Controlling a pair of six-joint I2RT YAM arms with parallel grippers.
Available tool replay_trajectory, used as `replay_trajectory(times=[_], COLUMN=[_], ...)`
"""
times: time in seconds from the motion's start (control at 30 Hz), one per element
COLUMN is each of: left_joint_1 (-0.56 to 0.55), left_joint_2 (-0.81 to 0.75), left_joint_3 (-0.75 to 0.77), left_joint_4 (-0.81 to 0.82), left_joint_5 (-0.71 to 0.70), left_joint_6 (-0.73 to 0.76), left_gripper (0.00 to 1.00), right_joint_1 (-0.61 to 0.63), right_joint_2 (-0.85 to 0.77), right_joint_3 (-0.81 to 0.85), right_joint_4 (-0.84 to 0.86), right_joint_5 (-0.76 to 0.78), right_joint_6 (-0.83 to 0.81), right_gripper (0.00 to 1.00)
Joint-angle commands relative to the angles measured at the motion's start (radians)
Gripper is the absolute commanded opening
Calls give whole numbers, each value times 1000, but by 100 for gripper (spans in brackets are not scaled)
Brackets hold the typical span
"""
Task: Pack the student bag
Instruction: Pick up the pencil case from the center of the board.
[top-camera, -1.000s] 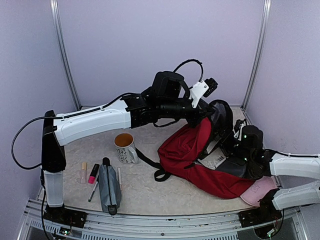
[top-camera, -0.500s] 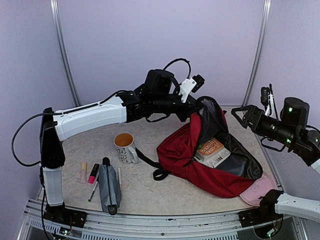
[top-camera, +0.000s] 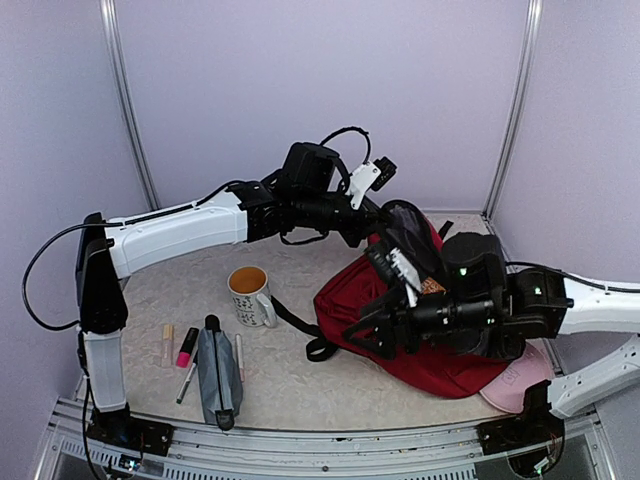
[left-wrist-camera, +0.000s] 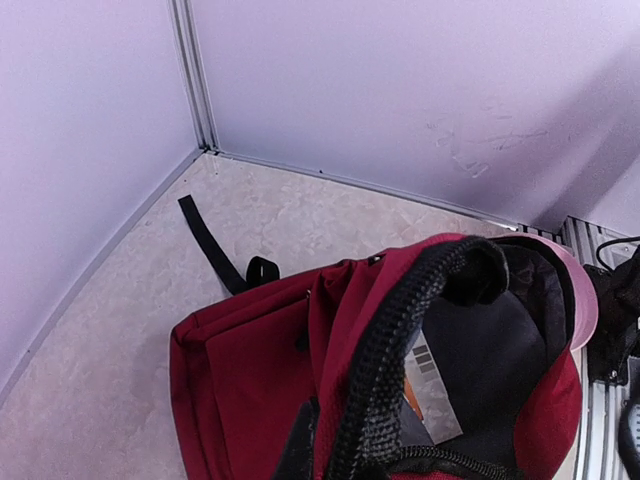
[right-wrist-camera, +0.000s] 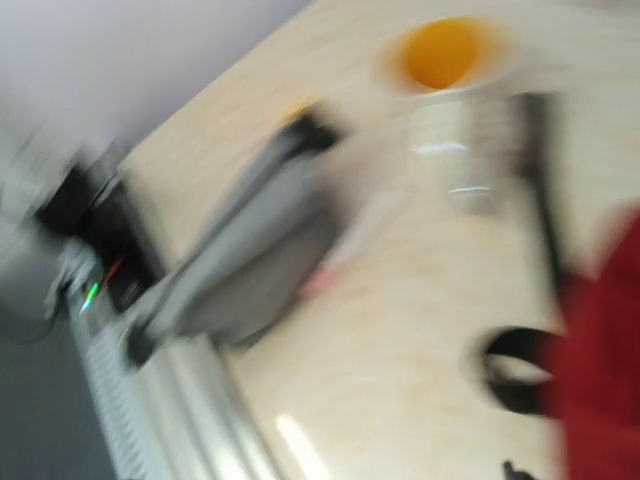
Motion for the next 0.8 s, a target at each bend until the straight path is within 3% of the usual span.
replay_trajectory(times=[0.0, 0.1, 0.17, 0.3, 0.5, 0.77], left_joint_1=[23, 33, 37, 38, 44, 40], left_joint_2=[-66, -73, -77, -86, -80, -111], left_joint_3=[-15, -6, -2, 1, 5, -18], left_joint_4=[-16, -47, -77, -118, -144, -147], left_joint_5=[82, 106, 112, 122, 146, 148], left_joint_6=[-21, -23, -18, -7, -2, 13], left_gripper=[0, 0, 0, 0, 0, 0], right_joint_1=[161, 211, 249, 293, 313, 311], right_joint_2=[131, 304, 451, 742, 973, 1363], right_joint_3=[33, 55, 146, 419, 663, 1228], right_joint_4=[215, 326, 349, 233, 126, -402], right_joint_5=[85, 150, 211, 321, 384, 505], right_joint_6=[-150, -128, -149, -133, -77, 62], right_gripper=[87, 91, 100, 100, 100, 100])
